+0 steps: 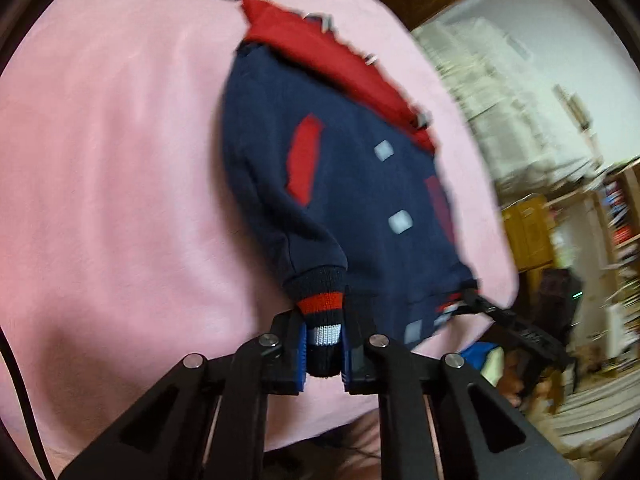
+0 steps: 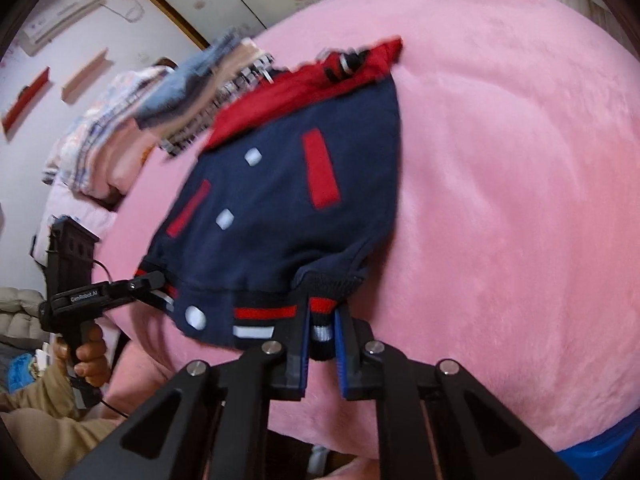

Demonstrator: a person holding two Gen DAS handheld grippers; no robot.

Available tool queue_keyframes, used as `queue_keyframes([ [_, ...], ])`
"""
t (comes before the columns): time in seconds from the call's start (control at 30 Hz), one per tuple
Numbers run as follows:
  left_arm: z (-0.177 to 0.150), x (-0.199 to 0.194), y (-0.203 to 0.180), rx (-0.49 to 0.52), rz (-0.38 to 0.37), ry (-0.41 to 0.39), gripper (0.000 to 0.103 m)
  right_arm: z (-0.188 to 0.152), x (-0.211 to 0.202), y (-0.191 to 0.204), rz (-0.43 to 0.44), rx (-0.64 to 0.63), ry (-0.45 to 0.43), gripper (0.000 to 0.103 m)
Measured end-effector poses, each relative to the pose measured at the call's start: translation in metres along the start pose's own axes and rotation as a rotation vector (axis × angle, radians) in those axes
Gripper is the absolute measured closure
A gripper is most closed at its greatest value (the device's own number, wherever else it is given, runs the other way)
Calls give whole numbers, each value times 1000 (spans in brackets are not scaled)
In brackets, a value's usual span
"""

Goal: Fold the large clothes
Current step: 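Lift the hem with both tools and fold it up toward the collar, then press the folded hem edge flat with both tools and release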

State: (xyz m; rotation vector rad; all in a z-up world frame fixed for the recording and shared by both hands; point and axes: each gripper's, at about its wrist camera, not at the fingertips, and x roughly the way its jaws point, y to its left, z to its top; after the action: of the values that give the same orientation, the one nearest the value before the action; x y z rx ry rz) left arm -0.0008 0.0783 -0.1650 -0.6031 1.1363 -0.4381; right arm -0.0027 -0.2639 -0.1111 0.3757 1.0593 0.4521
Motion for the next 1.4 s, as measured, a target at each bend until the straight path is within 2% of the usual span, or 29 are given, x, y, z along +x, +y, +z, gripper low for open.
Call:
queue_keyframes([
  [0.17, 41, -26, -13, -67, -138, -120, 93, 47, -22, 7, 105, 38, -122, 93],
  [0.27, 79, -36, -18, -80, -170, -186, 93, 91, -24, 6, 152, 73, -193, 93],
  [0.37, 120, -35, -21, -79, -152, -230, 93, 143, -14, -1, 160, 124, -245, 93],
  [0.43, 148, -32, -19, -81, -124, -258, 92, 172, -1, -7, 143, 143, -248, 93],
  [0.53, 188, -14, -14, -79, -59, -237, 84, 199, 22, -16, 89, 176, -243, 86],
  [0.6, 206, 0, -9, -74, 25, -238, 64, 210, 36, -22, 43, 187, -258, 64],
  [0.63, 213, 2, -5, -79, 40, -244, 59, 212, 39, -24, 35, 197, -269, 49],
  [0.67, 217, 5, -1, -86, 53, -245, 44, 214, 44, -28, 28, 210, -282, 42],
  [0.7, 221, 8, 3, -96, 60, -240, 35, 216, 47, -31, 20, 213, -282, 41],
  [0.8, 227, 15, 14, -115, 68, -242, 35, 219, 61, -35, -17, 187, -246, 41],
  [0.93, 229, 25, 19, -69, 112, -232, 35, 216, 75, -33, -97, 87, -191, 41],
  [1.1, 215, 13, 29, -20, 119, -227, 35, 199, 66, -32, -124, 2, -183, 42],
  [1.4, 192, 23, 24, 222, 317, -153, 35, 172, 83, -13, -301, -235, -102, 42],
])
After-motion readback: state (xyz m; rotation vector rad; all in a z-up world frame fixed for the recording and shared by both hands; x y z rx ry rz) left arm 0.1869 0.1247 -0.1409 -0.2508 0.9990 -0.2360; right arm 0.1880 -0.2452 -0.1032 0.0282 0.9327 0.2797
